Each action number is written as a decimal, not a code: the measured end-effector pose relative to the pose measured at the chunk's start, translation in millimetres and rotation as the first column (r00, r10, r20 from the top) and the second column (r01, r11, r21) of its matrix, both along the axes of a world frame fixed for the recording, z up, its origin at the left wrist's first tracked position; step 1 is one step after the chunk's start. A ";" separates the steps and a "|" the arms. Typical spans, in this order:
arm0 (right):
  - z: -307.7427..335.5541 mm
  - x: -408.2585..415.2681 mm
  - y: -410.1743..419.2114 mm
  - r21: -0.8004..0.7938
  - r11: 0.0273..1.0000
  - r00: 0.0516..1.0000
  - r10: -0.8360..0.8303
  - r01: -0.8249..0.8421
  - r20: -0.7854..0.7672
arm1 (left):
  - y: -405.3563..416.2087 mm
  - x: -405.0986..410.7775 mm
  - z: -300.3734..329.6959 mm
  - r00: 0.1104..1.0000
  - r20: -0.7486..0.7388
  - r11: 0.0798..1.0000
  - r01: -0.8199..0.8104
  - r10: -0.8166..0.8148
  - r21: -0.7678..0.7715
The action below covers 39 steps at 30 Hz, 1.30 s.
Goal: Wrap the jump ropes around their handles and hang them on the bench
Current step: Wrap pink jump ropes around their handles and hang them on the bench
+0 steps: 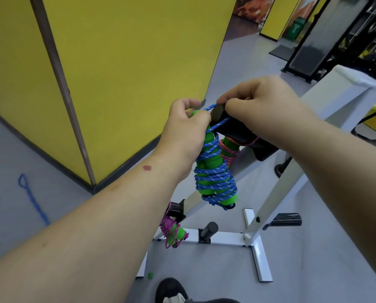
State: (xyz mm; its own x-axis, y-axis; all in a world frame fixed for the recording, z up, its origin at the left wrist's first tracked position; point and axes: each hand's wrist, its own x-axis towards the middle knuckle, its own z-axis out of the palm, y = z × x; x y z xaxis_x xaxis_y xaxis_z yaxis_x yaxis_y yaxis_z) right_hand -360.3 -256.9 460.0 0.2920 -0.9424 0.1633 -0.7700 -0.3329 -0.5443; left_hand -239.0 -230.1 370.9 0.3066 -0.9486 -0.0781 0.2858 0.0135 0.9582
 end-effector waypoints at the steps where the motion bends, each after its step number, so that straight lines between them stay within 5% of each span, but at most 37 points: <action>1: -0.9 -0.6 1.0 0.008 1.000 1.000 -0.009 0.009 0.000 | -0.5 -1.1 -0.5 1.000 -0.009 1.000 -0.022 0.022 -0.013; 10: 1.1 -12.8 11.8 0.002 1.000 0.981 0.020 -0.020 -0.191 | 2.4 -7.8 0.9 0.995 -0.099 0.998 -0.038 0.034 -0.043; 18: 8.4 -15.6 16.2 0.045 0.996 0.945 0.084 -0.073 -0.316 | 10.1 -14.4 5.6 0.916 -0.401 1.000 0.000 -0.002 -0.005; 32: 19.3 -20.6 3.1 0.024 0.990 0.840 0.129 -0.138 -0.527 | 16.6 -31.9 11.8 0.831 -0.548 0.988 -0.011 0.095 0.155; 39: 28.3 -22.6 -0.4 0.057 0.982 0.800 0.182 -0.182 -0.572 | 34.7 -38.8 8.2 0.755 -0.652 0.991 0.130 -0.070 0.043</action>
State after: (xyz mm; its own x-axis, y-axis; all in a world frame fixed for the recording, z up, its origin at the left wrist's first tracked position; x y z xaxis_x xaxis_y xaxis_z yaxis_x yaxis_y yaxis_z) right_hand -383.0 -257.2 488.4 0.4985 -0.8625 -0.0870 -0.8666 -0.4984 -0.0243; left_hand -277.8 -195.4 379.1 0.0582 -0.9522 -0.3000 0.8336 -0.1191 0.5394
